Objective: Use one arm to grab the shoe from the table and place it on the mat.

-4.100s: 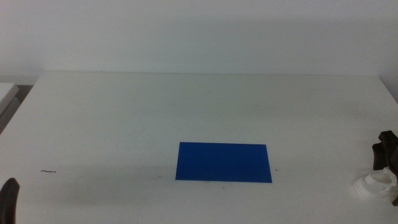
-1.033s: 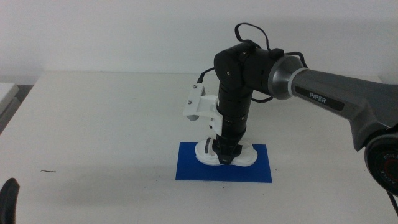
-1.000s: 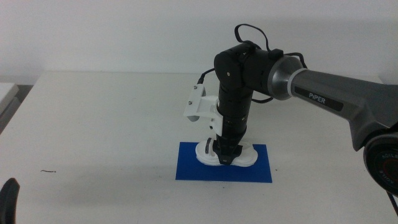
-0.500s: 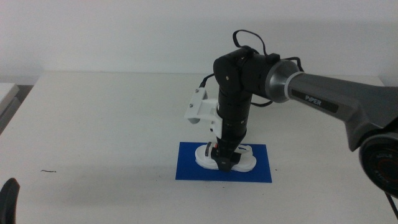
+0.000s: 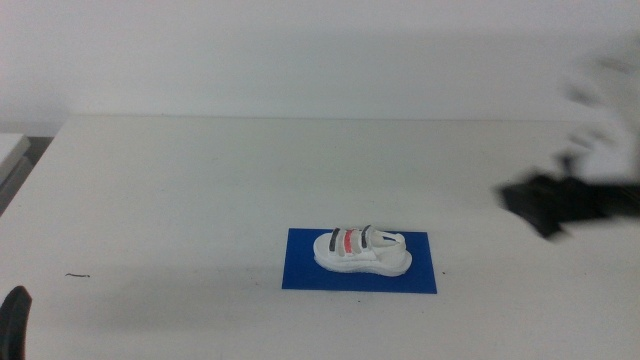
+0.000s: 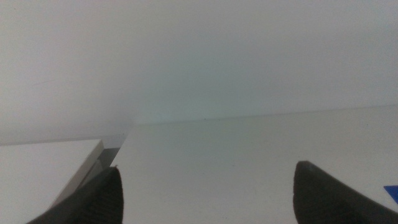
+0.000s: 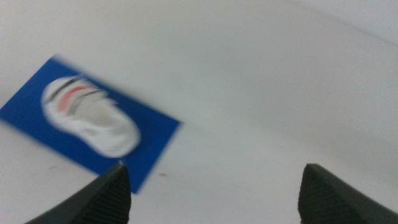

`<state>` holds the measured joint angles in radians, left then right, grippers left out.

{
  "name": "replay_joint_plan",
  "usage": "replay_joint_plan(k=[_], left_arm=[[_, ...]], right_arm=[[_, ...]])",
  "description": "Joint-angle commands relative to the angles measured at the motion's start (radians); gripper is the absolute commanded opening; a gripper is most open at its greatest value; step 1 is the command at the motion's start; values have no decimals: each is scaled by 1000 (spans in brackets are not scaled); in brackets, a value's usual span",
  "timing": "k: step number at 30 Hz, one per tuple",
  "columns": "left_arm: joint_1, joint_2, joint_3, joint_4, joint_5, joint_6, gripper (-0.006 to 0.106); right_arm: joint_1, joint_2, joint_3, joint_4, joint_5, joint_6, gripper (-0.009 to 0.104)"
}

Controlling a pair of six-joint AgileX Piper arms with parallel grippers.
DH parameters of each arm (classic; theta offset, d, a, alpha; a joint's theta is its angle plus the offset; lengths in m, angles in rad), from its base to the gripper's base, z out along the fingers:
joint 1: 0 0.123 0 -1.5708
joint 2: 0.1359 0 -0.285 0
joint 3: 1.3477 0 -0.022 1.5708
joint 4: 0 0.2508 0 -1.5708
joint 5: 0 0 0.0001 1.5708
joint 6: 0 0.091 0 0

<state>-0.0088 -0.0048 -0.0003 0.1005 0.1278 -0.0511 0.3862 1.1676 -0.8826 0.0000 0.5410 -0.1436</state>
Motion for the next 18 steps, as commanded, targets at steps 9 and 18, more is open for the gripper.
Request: replay_joint_plan(k=[9, 18], left_arm=[[0, 5, 0, -4, -12, -3, 94], [0, 5, 0, -4, -12, -3, 94]], right_arm=[[-247, -708, 658, 31, -362, 73, 90], [-258, -1090, 882, 0, -370, 73, 90]])
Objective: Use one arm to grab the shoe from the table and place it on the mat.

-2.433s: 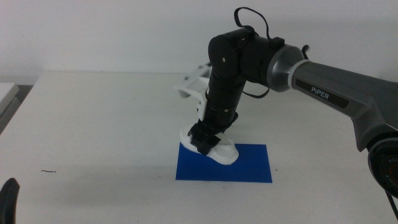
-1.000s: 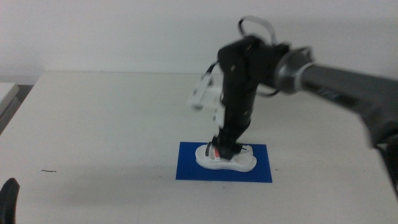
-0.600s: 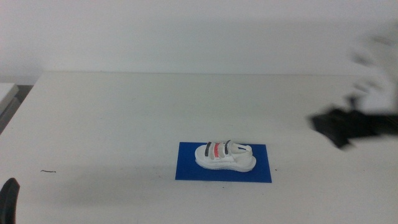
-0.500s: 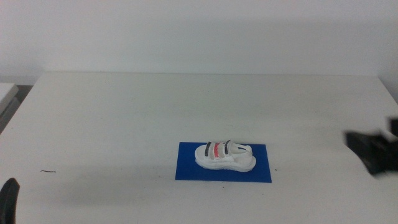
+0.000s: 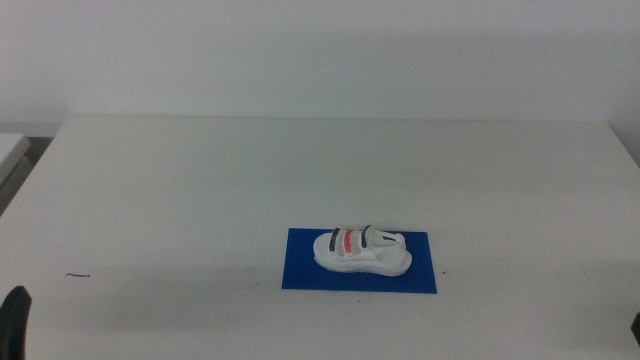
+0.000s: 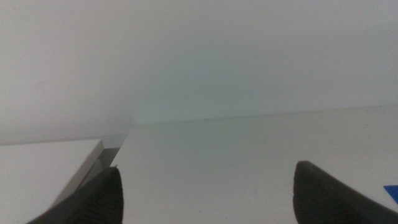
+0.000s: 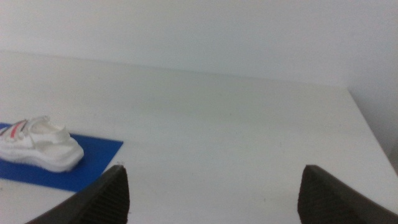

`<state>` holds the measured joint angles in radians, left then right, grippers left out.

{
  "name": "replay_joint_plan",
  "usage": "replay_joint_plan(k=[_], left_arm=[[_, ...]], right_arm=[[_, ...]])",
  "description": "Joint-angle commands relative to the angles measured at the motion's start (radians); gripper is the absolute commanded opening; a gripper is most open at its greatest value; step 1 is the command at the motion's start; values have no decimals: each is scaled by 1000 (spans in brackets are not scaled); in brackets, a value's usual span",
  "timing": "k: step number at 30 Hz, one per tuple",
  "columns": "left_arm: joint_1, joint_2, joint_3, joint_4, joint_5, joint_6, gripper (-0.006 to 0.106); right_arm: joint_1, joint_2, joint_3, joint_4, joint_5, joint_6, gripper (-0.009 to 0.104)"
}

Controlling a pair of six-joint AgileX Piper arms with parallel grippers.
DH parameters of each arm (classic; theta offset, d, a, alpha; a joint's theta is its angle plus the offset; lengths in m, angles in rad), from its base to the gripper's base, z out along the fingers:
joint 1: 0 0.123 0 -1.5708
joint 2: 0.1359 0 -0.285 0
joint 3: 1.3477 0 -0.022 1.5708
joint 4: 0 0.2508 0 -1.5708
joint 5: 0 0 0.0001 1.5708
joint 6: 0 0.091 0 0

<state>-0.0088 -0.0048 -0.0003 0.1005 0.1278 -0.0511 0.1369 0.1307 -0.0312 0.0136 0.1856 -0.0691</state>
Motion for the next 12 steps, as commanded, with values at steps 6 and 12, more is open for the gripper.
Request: replay_joint_plan(k=[6, 12], left_arm=[[0, 5, 0, -4, -12, -3, 94], [0, 5, 0, -4, -12, -3, 94]], right_arm=[[-9, -131, 31, -14, 53, -2, 90], [-9, -131, 31, -14, 47, -2, 90]])
